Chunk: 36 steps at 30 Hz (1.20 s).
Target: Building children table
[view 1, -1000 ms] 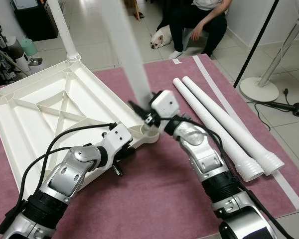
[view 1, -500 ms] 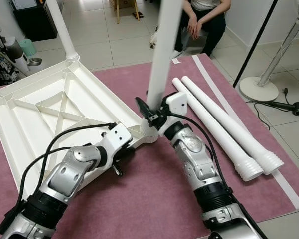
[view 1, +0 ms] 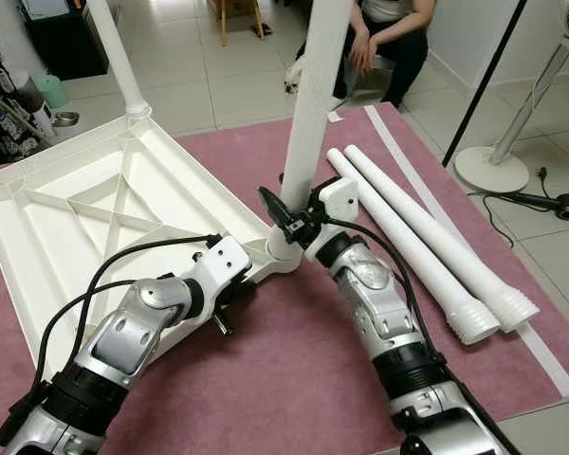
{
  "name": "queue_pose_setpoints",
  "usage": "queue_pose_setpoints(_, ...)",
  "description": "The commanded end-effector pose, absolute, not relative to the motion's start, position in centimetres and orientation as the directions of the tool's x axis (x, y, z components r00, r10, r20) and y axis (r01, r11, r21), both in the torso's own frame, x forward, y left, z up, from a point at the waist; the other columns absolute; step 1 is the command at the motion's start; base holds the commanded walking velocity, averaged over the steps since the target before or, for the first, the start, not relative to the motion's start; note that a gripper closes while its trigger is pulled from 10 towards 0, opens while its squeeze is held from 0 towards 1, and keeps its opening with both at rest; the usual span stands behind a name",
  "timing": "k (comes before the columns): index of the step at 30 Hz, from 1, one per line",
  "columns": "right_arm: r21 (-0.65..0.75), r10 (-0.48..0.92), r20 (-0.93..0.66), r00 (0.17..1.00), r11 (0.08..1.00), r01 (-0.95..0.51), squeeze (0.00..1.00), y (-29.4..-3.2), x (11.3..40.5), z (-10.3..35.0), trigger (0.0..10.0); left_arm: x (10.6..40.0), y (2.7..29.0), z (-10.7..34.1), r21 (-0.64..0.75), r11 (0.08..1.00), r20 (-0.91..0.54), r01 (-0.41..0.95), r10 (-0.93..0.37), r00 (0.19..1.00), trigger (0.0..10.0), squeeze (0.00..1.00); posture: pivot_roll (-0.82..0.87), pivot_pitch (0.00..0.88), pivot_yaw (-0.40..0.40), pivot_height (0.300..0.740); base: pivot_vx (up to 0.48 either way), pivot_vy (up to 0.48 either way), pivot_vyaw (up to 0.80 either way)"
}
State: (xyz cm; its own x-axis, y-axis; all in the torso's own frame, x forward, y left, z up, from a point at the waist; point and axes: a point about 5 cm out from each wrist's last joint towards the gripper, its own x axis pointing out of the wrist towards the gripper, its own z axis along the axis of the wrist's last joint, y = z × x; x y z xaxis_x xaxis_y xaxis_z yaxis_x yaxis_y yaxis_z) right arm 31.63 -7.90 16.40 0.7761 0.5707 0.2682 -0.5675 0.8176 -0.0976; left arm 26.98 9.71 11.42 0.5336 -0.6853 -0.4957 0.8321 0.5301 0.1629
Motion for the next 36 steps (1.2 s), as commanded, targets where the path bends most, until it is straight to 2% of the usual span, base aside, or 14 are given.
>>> queue_pose_setpoints(1, -0.086, 0.574, 0.196, 0.795, 0.817, -0.570, 0.00, -8.1, 31.8, 14.8, 10.0, 27.6, 10.5, 12.6, 0.243, 0.562, -0.463, 0.791, -0.649, 0.604, 10.0, 0.00, 0.03, 0.000, 0.118, 0.740, 0.000, 0.000, 0.00)
queue_pose_setpoints(14, -0.080, 0.618, 0.178, 0.766, 0.785, -0.615, 0.00, -7.3, 32.4, 14.5, 10.0, 27.4, 10.8, 12.5, 0.244, 0.564, -0.471, 0.789, -0.642, 0.605, 10.0, 0.00, 0.05, 0.000, 0.118, 0.740, 0.000, 0.000, 0.00)
queue_pose_setpoints(19, -0.090, 0.693, 0.134, 0.708, 0.720, -0.688, 0.00, -7.0, 31.8, 13.9, 10.0, 27.4, 10.8, 12.6, 0.246, 0.566, -0.471, 0.787, -0.640, 0.607, 10.0, 0.00, 0.05, 0.000, 0.116, 0.740, 0.000, 0.000, 0.00)
queue_pose_setpoints(21, -0.077, 0.767, 0.080, 0.637, 0.642, -0.763, 0.00, -7.4, 31.2, 13.3, 10.0, 27.4, 10.8, 12.6, 0.247, 0.565, -0.472, 0.787, -0.639, 0.607, 10.0, 0.00, 0.05, 0.000, 0.117, 0.740, 0.000, 0.000, 0.00)
queue_pose_setpoints(24, -0.057, 0.809, 0.055, 0.585, 0.587, -0.807, 0.00, -7.8, 30.8, 13.0, 10.0, 27.4, 10.8, 12.6, 0.248, 0.564, -0.472, 0.788, -0.639, 0.607, 10.0, 0.00, 0.05, 0.000, 0.117, 0.740, 0.000, 0.000, 0.00)
queue_pose_setpoints(36, 0.040, 0.850, 0.024, 0.527, 0.526, -0.850, 0.00, -9.0, 30.8, 12.5, 10.0, 27.6, 10.8, 12.7, 0.253, 0.561, -0.472, 0.788, -0.639, 0.607, 10.0, 0.00, 0.05, 0.000, 0.128, 0.740, 0.000, 0.000, 0.00)
